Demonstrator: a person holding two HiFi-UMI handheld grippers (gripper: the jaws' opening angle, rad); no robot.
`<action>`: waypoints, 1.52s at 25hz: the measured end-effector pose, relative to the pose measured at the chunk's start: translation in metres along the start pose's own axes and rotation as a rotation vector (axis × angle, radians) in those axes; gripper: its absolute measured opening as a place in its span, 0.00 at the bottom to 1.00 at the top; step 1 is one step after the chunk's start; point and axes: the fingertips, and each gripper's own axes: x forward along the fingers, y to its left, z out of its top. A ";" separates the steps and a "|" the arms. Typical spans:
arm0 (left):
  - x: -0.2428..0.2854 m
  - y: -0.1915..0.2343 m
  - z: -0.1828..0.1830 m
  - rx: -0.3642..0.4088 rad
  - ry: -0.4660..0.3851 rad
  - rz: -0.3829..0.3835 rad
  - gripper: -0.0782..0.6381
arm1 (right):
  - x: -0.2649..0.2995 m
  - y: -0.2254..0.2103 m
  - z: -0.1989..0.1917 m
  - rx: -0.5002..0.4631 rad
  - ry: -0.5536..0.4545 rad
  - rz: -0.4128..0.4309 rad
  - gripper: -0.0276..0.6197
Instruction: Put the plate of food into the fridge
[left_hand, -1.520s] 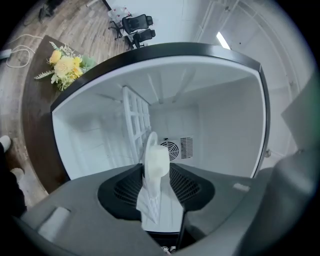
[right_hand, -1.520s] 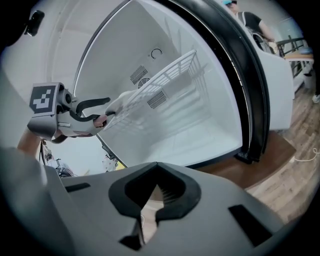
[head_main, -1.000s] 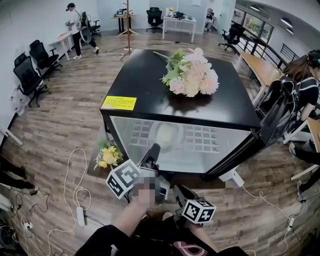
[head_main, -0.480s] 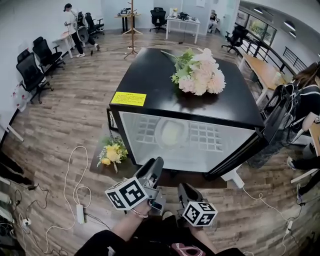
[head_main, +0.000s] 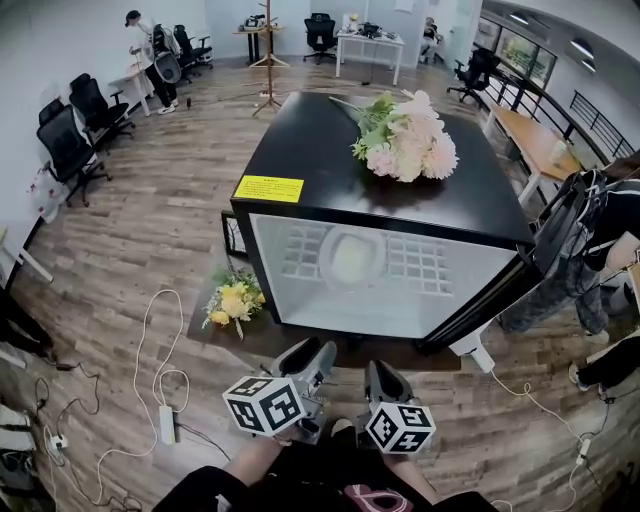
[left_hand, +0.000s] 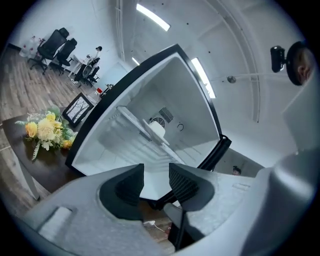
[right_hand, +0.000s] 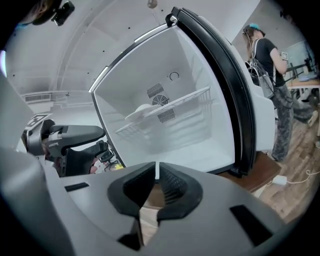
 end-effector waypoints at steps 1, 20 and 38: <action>-0.001 0.000 -0.001 0.020 0.003 0.002 0.32 | -0.001 0.000 0.001 -0.023 -0.010 -0.008 0.09; -0.011 0.000 -0.048 0.250 0.057 0.021 0.25 | -0.006 0.013 -0.007 -0.086 -0.015 -0.006 0.06; 0.002 -0.010 -0.063 0.352 0.034 -0.009 0.12 | -0.010 0.002 -0.007 -0.079 -0.004 -0.025 0.06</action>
